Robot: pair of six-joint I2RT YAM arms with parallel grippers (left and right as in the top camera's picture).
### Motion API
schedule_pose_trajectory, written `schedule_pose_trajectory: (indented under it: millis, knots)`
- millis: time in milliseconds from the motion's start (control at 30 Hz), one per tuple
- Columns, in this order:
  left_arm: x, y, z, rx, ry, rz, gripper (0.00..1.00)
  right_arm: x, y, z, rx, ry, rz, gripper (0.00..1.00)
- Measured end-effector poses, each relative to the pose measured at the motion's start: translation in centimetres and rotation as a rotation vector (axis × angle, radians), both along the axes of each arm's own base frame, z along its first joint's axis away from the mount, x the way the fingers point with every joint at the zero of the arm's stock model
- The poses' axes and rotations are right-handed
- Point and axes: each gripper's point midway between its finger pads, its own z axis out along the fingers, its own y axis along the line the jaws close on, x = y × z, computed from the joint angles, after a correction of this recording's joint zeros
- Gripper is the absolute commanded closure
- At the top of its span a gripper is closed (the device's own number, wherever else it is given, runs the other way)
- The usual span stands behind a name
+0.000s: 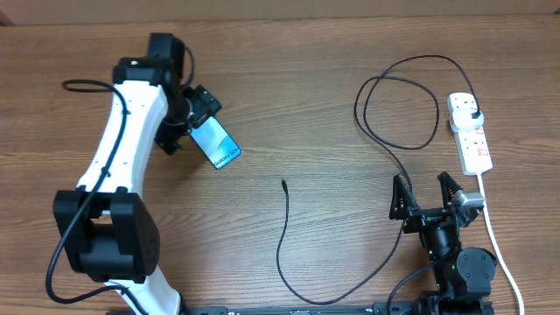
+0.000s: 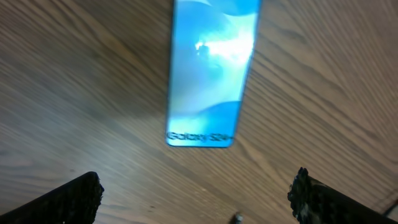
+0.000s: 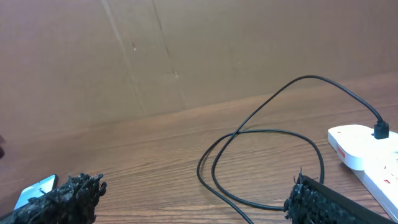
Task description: Plug charger to phone and switch on socket
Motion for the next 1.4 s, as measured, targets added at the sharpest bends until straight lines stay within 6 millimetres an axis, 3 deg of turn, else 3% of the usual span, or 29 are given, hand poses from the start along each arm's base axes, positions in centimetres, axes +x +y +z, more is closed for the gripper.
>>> schedule_pose_trajectory:
  millis: [200, 500, 1200, 1400]
  knots:
    - [0.2, -2.4, -1.4, -0.005, 0.02, -0.015, 0.0, 0.0, 0.0, 0.0, 0.0, 0.0, 0.0, 0.0]
    - [0.0, -1.7, -5.8, 0.009, 0.139, 0.008, 0.0, 0.0, 0.0, 0.0, 0.0, 0.0, 0.0, 0.0]
    - [0.2, -0.4, -5.9, 0.079, 0.126, 0.009, 0.0, 0.0, 0.0, 0.0, 0.001, 0.0, 0.0, 0.0]
    - [1.3, -0.5, -5.8, 0.08, 0.081, 0.012, 0.0, 0.0, 0.0, 0.0, 0.0, 0.0, 0.0, 0.0]
